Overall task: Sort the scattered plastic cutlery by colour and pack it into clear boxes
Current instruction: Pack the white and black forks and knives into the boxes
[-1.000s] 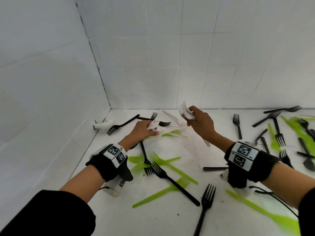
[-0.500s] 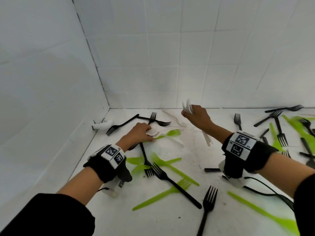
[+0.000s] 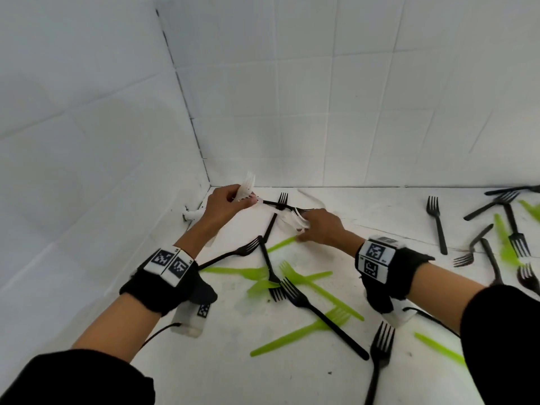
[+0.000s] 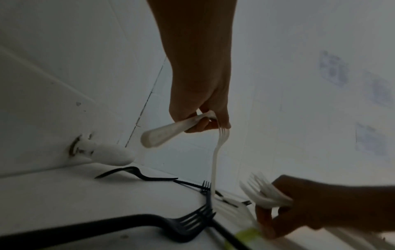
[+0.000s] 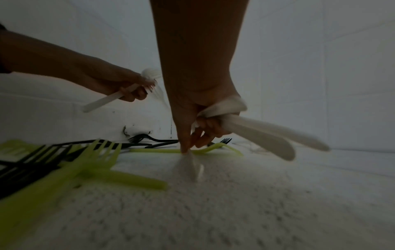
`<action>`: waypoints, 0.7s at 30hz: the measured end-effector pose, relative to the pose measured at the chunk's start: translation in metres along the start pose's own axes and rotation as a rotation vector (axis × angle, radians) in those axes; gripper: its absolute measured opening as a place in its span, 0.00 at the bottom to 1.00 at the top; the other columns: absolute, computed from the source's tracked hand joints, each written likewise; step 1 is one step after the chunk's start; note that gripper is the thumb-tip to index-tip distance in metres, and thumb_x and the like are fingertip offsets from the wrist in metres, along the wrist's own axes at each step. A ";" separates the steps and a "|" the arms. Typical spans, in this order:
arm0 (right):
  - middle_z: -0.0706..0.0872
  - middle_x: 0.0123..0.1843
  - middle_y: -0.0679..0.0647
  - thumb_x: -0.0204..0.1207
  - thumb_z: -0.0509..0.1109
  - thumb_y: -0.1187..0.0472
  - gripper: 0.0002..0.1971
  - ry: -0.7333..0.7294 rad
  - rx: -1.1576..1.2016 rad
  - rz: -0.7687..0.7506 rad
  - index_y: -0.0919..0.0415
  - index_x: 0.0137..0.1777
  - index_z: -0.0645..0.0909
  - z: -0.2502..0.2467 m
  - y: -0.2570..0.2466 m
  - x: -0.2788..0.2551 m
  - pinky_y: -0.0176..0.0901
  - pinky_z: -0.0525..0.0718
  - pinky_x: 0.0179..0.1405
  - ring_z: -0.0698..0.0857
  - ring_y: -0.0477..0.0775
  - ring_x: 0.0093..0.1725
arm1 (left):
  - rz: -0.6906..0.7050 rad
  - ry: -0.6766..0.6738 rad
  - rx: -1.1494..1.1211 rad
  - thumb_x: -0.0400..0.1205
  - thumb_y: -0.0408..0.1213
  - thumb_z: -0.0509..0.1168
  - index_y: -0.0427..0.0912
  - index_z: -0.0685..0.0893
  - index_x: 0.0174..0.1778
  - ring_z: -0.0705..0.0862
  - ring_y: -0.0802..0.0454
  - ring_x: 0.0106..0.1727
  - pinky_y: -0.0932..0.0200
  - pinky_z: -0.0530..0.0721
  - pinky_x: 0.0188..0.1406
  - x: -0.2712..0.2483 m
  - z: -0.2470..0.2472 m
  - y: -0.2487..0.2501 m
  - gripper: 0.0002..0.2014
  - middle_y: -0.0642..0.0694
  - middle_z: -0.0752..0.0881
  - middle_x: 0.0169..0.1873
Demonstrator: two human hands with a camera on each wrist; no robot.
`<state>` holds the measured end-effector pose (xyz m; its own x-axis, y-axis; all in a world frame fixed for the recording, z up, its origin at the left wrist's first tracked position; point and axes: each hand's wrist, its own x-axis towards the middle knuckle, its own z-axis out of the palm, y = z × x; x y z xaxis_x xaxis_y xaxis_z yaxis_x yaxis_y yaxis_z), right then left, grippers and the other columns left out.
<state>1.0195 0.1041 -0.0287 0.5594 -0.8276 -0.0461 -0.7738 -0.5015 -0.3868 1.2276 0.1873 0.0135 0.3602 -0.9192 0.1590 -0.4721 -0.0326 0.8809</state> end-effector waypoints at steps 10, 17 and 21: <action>0.80 0.40 0.57 0.75 0.71 0.55 0.13 0.093 0.287 0.086 0.63 0.36 0.77 -0.027 0.038 -0.020 0.40 0.67 0.34 0.78 0.57 0.47 | -0.122 0.098 -0.420 0.83 0.44 0.63 0.47 0.80 0.43 0.85 0.58 0.49 0.66 0.67 0.22 0.026 0.015 0.020 0.06 0.50 0.87 0.45; 0.81 0.35 0.51 0.75 0.68 0.62 0.06 0.428 0.694 0.171 0.66 0.41 0.81 -0.080 0.068 -0.042 0.33 0.72 0.34 0.76 0.46 0.35 | -0.186 0.027 -0.522 0.83 0.41 0.64 0.47 0.78 0.40 0.86 0.62 0.39 0.70 0.61 0.15 0.053 0.070 0.044 0.06 0.52 0.85 0.40; 0.76 0.31 0.50 0.75 0.72 0.58 0.09 0.483 0.801 0.180 0.62 0.40 0.78 -0.092 0.079 -0.037 0.39 0.70 0.33 0.74 0.47 0.32 | -0.245 -0.068 -0.604 0.84 0.41 0.62 0.47 0.79 0.41 0.86 0.59 0.39 0.68 0.67 0.19 0.056 0.101 0.044 0.07 0.53 0.87 0.34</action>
<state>0.9102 0.0717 0.0271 0.1294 -0.9802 0.1497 -0.3024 -0.1828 -0.9355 1.1456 0.0942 0.0163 0.3390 -0.9366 -0.0888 0.1587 -0.0361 0.9867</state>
